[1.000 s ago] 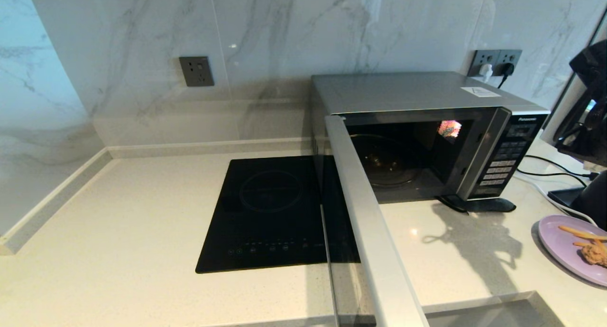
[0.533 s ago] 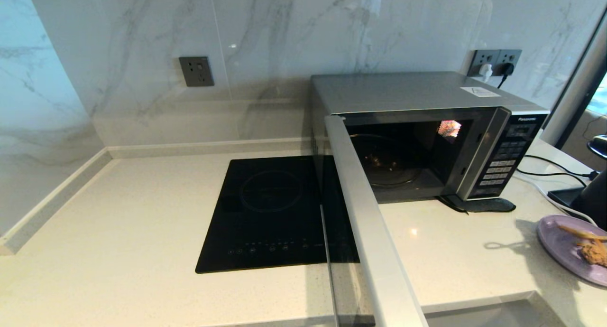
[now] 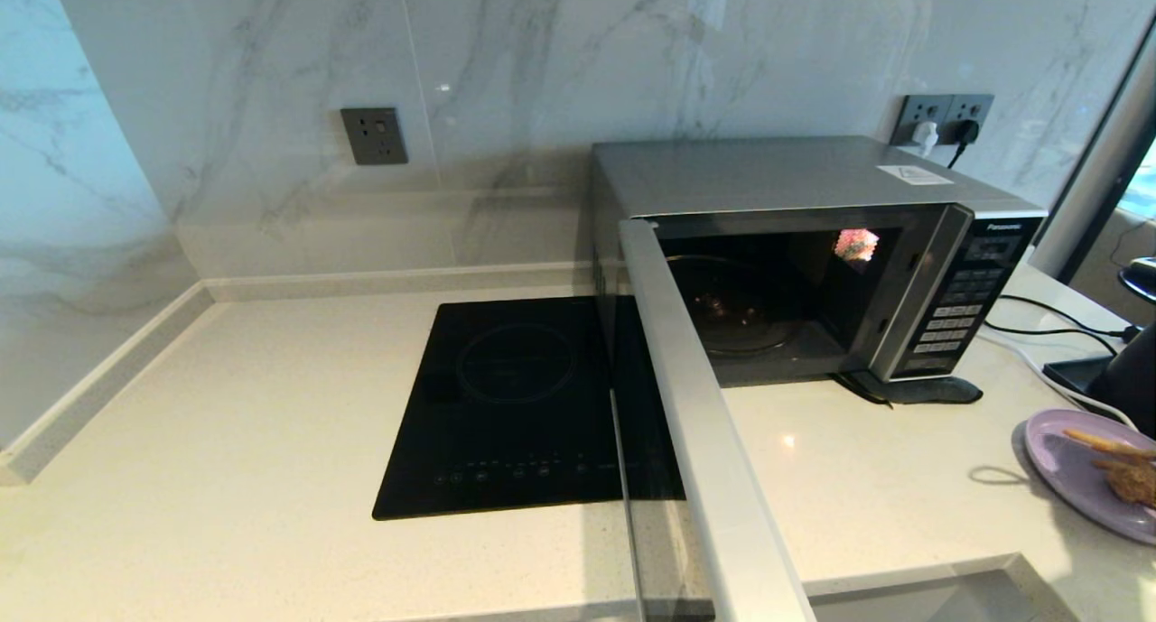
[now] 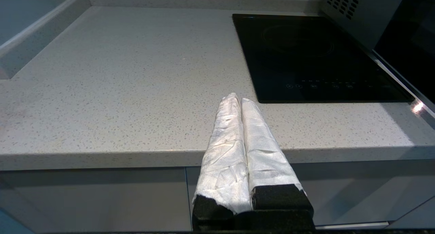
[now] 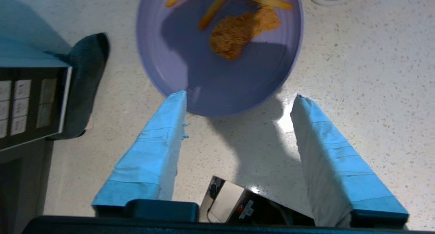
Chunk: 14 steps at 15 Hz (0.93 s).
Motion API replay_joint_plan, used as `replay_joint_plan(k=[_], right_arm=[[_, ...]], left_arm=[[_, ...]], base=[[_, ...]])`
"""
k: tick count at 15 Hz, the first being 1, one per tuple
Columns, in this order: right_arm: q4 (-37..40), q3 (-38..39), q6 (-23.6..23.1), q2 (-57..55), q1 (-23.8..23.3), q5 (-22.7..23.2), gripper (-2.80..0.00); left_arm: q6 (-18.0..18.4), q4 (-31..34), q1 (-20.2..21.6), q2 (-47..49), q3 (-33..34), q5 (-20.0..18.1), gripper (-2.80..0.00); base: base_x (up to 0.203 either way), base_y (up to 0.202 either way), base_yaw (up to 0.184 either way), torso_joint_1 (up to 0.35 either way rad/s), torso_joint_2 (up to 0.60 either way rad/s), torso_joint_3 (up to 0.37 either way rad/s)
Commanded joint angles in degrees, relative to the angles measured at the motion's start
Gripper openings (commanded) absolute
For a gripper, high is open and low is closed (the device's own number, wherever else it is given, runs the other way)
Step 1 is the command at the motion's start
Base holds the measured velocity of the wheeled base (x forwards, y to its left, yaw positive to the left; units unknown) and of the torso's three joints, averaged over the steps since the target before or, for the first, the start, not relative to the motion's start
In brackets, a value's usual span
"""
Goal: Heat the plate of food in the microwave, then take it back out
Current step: Put the plate in the microwave oven
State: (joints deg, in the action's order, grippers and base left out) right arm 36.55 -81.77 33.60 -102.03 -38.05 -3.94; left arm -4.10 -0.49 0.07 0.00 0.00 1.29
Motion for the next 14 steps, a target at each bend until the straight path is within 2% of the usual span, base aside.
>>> replay_joint_plan(k=[1,3,8,14], right_arm=[[0.29,0.03,0.65,-4.89,-1.12,-0.76,0.0],[0.54,-0.27,3.6,-8.0,-1.23,-2.11,0.0],[2.31,0.79,9.48,-13.06,-1.06,-1.9,0.0],[2.3,2.76,11.64,-16.27,-2.19,-0.48,0.0]], left_arm=[[-0.03,-0.04,0.01,0.09,0.0,0.03,-2.8],[-0.03,-0.04,0.01,0.09,0.0,0.03,-2.8],[-0.03,-0.04,0.01,0.09,0.0,0.03,-2.8],[-0.03,-0.04,0.01,0.09,0.0,0.03,-2.8]], base=[[0.0,0.0,0.0,0.0,0.0,0.0],[0.0,0.0,0.0,0.0,0.0,0.0],[0.0,0.0,0.0,0.0,0.0,0.0],[0.0,0.0,0.0,0.0,0.0,0.0]])
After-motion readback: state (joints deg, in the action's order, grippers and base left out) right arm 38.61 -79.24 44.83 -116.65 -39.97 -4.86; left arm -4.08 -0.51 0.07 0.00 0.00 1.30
